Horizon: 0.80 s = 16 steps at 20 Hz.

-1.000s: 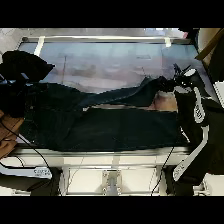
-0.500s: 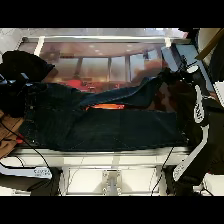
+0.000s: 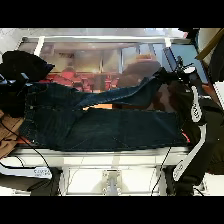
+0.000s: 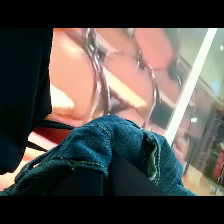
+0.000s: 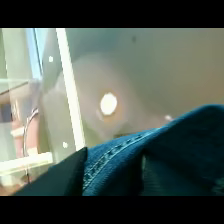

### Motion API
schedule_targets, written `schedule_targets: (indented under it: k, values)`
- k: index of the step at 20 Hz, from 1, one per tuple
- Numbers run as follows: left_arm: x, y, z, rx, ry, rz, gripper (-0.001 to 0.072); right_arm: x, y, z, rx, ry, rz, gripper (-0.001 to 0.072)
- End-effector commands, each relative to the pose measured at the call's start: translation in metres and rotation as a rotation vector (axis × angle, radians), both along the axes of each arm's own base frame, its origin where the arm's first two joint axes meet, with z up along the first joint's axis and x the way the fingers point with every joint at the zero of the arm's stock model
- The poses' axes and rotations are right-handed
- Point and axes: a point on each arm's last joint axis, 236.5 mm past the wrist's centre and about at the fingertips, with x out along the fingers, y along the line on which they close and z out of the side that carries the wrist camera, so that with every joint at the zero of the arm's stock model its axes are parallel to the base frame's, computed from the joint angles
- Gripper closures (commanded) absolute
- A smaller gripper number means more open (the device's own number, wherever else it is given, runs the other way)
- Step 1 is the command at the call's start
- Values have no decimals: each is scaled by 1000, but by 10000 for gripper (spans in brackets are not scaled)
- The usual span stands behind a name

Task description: Fold the clothes and pants, and hang the long-sleeved shirts on hangers.

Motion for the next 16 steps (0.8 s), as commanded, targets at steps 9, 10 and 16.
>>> schedule_targets:
  k: [9,10,16]
  values:
    - [-3,66,95,77,-259,219,675,20,-43,226,-360,-502,59,685]
    - [-11,74,108,90,-279,239,675,6,-45,250,-405,-523,74,685]
    - [-48,78,62,126,-66,156,675,-120,-31,122,-409,4,354,684]
